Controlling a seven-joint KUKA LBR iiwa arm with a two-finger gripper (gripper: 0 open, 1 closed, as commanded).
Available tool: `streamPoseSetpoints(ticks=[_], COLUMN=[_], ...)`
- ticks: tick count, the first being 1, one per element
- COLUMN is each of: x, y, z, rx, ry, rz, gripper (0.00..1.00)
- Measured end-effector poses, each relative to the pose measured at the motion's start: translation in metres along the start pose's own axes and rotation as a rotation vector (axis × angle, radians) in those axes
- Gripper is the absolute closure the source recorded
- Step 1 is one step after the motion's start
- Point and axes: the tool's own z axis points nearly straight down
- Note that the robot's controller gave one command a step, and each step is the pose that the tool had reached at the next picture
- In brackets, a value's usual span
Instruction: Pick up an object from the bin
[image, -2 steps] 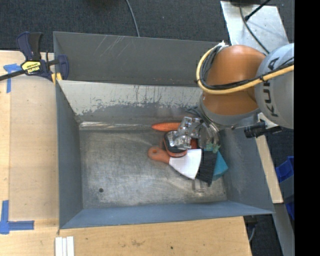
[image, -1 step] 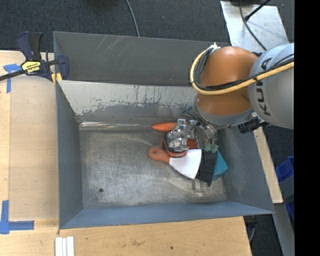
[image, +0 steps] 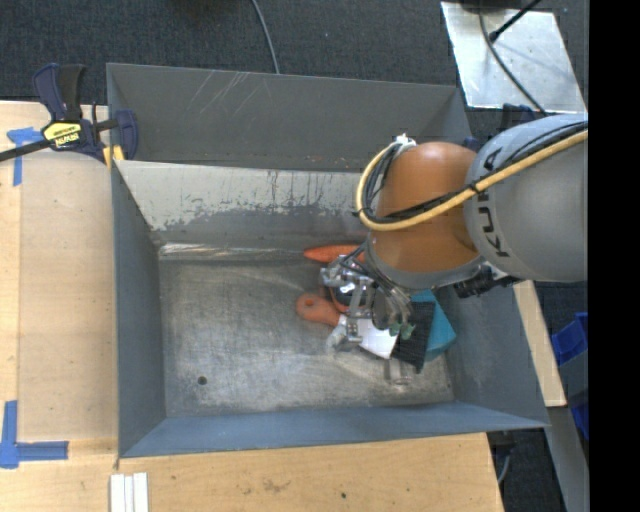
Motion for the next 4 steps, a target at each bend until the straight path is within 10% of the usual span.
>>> streamPoseSetpoints(ticks=[2, 3, 4], x=[0.004, -0.057, -0.057], y=[-0.002, 0.003, 0.004], z=[-0.006, 0.056, 0.056], rx=[0.000, -0.001, -0.001], ry=[-0.003, 0.004, 0.003], rz=[-0.051, 0.010, 0.010], gripper=[0.00, 1.00, 1.00])
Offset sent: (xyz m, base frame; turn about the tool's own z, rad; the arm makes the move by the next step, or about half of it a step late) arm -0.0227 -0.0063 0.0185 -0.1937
